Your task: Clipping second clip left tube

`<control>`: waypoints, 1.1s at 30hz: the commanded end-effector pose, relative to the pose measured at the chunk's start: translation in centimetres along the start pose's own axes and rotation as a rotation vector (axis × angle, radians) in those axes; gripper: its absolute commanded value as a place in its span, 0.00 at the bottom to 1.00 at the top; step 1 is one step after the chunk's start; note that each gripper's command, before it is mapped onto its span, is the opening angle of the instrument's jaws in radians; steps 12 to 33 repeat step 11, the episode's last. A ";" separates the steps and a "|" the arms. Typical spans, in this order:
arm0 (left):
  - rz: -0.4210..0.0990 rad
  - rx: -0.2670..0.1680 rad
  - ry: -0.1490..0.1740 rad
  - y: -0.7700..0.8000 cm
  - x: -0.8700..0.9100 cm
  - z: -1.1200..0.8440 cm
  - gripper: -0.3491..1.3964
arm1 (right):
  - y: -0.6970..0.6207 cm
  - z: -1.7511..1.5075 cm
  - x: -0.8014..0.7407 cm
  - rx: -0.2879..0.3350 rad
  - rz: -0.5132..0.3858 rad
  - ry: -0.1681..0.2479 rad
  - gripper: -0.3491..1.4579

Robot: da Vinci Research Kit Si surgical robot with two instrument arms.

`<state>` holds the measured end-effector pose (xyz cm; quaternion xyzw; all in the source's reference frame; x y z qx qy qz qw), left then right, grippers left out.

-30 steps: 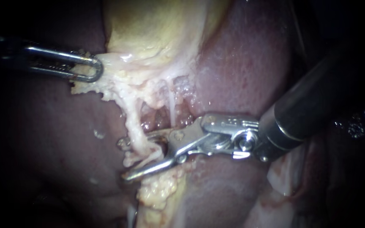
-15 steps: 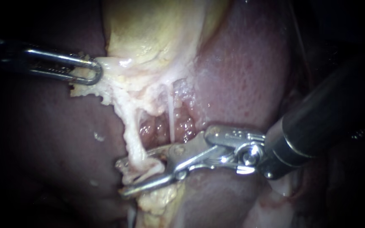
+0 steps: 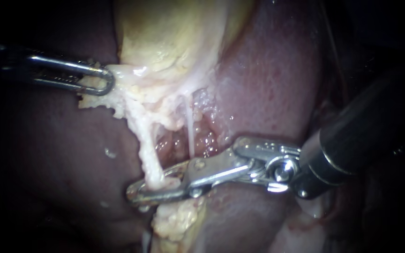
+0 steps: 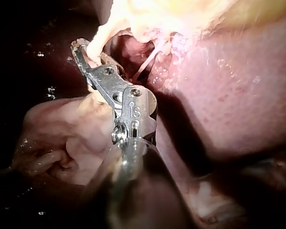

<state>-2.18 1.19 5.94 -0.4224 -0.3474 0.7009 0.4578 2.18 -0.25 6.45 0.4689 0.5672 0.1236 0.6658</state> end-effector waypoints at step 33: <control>0.000 0.000 0.000 0.00 0.01 0.01 0.00 | 0.02 0.01 -0.02 0.000 -0.002 0.000 0.00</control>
